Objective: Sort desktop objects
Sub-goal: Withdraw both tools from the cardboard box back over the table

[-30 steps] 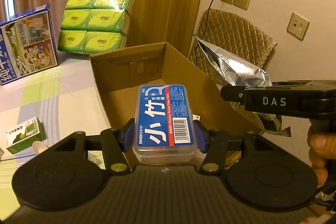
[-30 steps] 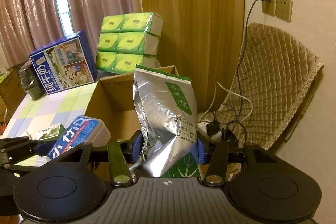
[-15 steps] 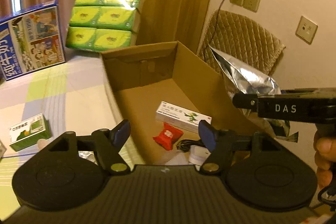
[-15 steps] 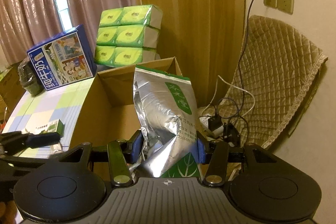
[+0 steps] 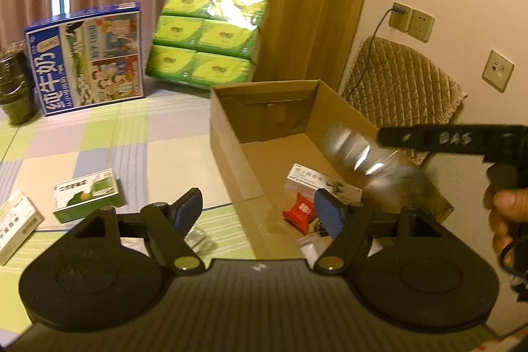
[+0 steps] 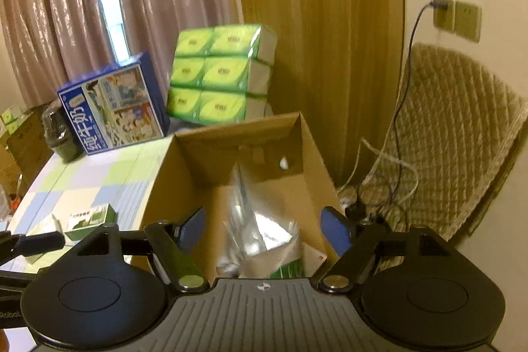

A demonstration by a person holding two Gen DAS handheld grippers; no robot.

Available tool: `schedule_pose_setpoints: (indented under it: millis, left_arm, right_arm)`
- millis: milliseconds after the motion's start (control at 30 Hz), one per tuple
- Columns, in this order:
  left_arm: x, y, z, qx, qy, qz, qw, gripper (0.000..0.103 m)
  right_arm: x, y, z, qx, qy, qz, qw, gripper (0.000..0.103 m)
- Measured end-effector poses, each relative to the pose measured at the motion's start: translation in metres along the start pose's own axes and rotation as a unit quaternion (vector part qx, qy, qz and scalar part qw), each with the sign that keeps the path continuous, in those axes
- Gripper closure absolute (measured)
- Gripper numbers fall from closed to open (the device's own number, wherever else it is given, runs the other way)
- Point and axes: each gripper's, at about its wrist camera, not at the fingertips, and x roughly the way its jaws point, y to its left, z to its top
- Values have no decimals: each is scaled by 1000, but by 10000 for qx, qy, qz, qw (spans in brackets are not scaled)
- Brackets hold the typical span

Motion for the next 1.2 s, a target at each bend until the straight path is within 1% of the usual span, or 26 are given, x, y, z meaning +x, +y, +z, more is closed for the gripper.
schedule_pose_setpoints:
  millis: [133, 200, 333, 467, 567, 700, 800, 833, 1000, 1200]
  left_arm:
    - [-10, 14, -6, -135, -26, 87, 9999, 30]
    - [-17, 20, -10, -174, -34, 127, 9998, 29]
    - [-33, 33, -19, -303, -64, 217, 9993, 27]
    - [-55, 45, -31, -234, -117, 354, 9990, 24]
    - [-75, 59, -41, -213, -158, 533, 9982, 17]
    - [-104, 84, -56, -244, -179, 780, 9965, 7]
    - [-122, 101, -65, -217, -163, 956, 9951, 4]
    - [-127, 107, -67, -218, -168, 1034, 9943, 1]
    - [-153, 139, -79, -297, -188, 1338, 9904, 1]
    - [-168, 167, -89, -473, -193, 1524, 9870, 1]
  right_arm:
    - [-12, 2, -2, 43, -29, -20, 10000, 27]
    - [-19, 3, -6, 57, -52, -41, 10000, 21]
    - [-32, 11, -15, 73, -20, 0, 10000, 17]
    - [-48, 27, -23, 75, -38, 100, 9999, 14]
    - [-61, 45, -31, 61, -76, 219, 9997, 6]
    - [-75, 76, -43, 2, -98, 501, 9987, 2]
    - [-84, 102, -54, -13, -119, 725, 9973, 2]
    - [-85, 109, -57, -30, -114, 778, 9969, 2]
    - [-86, 145, -74, -185, 4, 1001, 9948, 2]
    - [-82, 177, -91, -393, 134, 1194, 9920, 2]
